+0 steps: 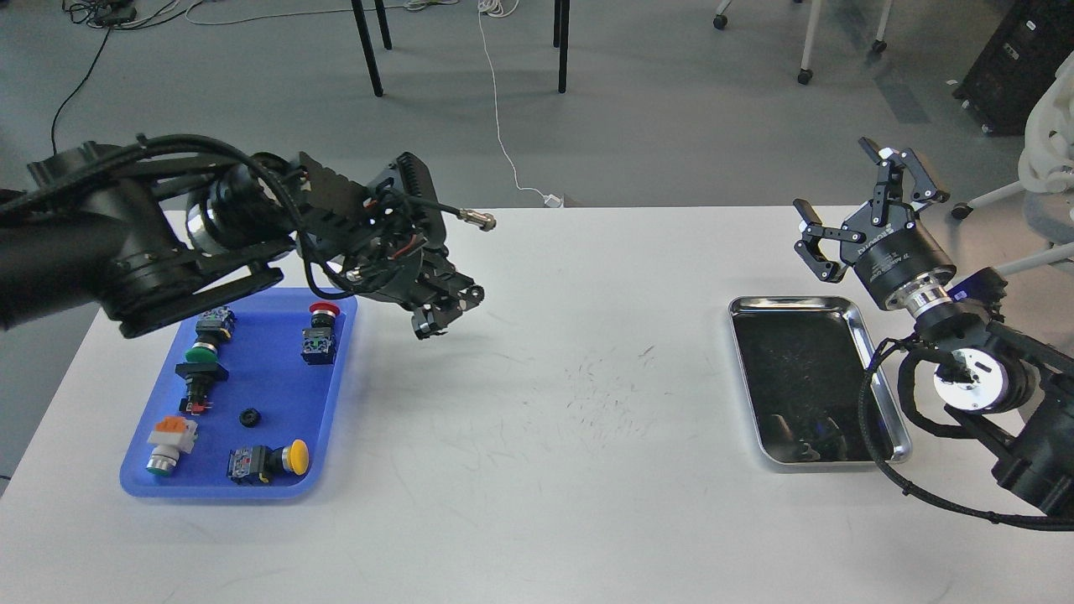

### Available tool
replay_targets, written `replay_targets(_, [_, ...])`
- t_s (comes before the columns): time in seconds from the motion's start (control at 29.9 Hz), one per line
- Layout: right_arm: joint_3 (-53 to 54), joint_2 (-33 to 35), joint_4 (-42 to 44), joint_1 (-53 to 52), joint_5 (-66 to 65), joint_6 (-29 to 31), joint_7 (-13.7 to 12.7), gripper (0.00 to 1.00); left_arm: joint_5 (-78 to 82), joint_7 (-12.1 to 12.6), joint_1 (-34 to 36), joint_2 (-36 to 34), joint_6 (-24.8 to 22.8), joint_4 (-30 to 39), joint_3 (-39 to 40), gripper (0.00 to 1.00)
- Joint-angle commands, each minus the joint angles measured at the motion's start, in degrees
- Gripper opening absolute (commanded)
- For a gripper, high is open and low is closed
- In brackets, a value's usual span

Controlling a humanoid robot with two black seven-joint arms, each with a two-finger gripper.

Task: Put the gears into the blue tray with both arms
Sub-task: 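Carry the black part into the blue tray and release it, then raise the left gripper away from the blue tray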

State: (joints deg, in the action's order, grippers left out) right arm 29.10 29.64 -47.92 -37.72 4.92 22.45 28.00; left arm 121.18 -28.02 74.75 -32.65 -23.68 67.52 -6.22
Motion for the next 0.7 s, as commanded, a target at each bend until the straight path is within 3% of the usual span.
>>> replay_targets(0.0, [-0.01,-0.02,-0.07,-0.16,0.00,0.05,0.00,0.98,0.02,0.02,-4.07,-7.14,0.56,1.12,0.15,0.16])
replay_targets(0.27, [-0.01,-1.07,0.28,-0.25,0.00,-0.03,0.00,0.98,0.02,0.02,-13.84,-18.67,3.72,0.59,0.94,0.17])
replay_targets(0.67, [-0.01,-0.90,0.02,0.81,0.00,-0.03,0.00,0.99,0.46,0.02,-20.35,-16.31,3.81,-4.15,4.20,0.19])
